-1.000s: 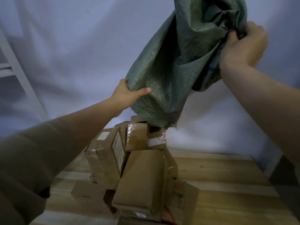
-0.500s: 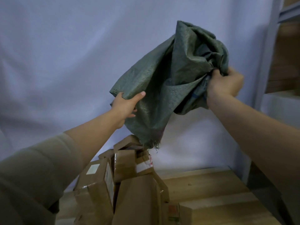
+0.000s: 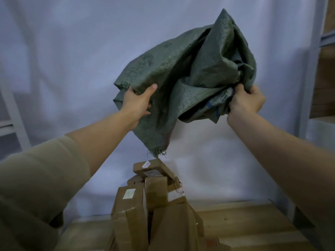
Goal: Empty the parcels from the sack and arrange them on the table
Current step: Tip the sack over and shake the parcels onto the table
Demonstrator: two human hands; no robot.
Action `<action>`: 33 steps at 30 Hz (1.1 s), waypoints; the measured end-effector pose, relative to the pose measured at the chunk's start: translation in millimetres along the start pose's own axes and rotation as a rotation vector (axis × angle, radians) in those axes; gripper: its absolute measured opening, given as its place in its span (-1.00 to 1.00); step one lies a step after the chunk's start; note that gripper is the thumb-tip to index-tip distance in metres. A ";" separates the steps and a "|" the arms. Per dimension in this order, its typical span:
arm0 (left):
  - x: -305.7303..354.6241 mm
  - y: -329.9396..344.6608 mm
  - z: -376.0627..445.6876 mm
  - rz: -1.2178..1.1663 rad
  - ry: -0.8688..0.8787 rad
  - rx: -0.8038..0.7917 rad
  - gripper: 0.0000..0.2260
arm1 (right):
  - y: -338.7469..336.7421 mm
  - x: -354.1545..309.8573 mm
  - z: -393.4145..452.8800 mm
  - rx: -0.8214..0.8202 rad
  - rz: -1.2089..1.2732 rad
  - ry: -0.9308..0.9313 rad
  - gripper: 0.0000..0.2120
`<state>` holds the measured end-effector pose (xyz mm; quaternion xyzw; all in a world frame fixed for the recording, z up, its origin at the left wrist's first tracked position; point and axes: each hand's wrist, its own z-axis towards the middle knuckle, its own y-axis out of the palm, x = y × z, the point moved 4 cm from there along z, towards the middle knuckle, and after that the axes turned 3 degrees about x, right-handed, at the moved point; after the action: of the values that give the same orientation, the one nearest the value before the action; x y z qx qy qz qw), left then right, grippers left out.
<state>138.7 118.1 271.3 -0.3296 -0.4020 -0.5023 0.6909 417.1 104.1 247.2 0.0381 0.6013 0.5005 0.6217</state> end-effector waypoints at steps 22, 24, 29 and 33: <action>-2.3 -118.6 -35.2 -0.073 0.018 0.140 -0.87 | 53.5 19.9 -107.4 -0.397 0.041 0.310 -0.51; -2.7 -120.7 -37.5 -0.062 0.045 0.154 -0.88 | 49.9 24.1 -111.2 -0.405 -0.018 0.299 -0.39; -22.4 -131.6 -35.0 0.052 -0.013 0.205 -0.80 | 23.4 36.7 -112.1 -0.367 -0.197 0.300 -0.54; -65.7 -132.1 -43.8 0.187 -0.231 0.061 -0.23 | -8.0 53.8 -119.1 -0.409 -0.280 0.419 -0.62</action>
<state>10.5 72.0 199.7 -0.3998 -0.4614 -0.3820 0.6937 316.0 70.0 171.2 -0.2745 0.6027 0.5176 0.5418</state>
